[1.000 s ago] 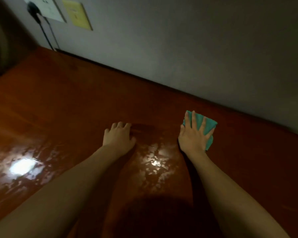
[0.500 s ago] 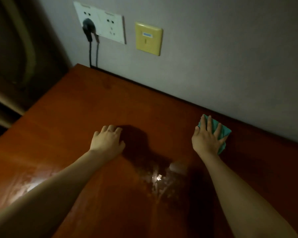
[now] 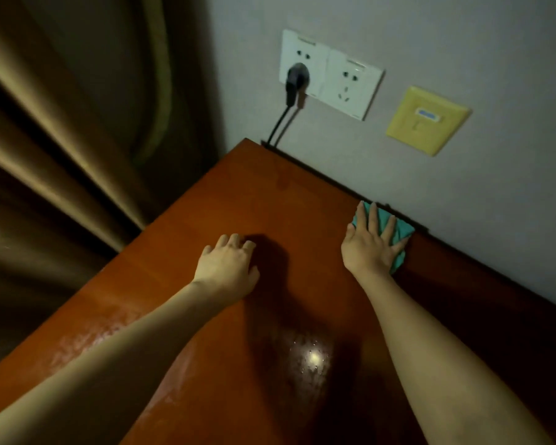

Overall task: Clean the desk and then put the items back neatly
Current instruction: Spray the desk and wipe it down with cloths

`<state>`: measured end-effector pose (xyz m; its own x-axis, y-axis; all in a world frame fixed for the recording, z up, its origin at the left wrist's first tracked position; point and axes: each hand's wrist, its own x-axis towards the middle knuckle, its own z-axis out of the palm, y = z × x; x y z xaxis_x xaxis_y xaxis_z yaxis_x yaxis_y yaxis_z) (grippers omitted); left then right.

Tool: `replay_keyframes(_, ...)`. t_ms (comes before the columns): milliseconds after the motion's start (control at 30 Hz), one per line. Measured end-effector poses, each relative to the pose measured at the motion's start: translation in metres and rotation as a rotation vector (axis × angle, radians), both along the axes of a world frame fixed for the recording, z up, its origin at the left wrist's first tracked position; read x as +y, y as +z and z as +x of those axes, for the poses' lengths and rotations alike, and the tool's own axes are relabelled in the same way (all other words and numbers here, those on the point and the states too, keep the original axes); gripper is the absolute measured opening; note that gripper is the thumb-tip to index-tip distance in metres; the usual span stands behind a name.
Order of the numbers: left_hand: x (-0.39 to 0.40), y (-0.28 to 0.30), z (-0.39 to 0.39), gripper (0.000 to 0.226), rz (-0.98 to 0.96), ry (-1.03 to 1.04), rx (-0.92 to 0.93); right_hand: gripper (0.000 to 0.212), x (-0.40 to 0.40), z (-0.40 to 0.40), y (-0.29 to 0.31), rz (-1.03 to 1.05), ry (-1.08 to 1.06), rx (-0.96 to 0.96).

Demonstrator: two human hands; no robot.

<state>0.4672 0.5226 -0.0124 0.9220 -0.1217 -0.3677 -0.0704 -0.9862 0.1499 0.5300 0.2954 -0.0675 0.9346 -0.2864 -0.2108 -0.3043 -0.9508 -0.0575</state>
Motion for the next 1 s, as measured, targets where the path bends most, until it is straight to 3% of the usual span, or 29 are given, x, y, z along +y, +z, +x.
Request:
replay_keyframes(333,0.062,-0.01,0.033,0.055,-0.035,0.097,-0.036,0.054,0.121,0.067,0.0,0.02,0.225,-0.024)
replay_keyframes(667,0.091,-0.016,0.034,0.059,-0.053,0.107,-0.06,0.054,0.186,0.115,-0.003,0.016,0.423,-0.034)
replay_keyframes(1000,0.072,-0.021,0.019,0.067,-0.067,0.169,-0.047,0.051,0.197,0.073,-0.001,0.014,0.694,-0.016)
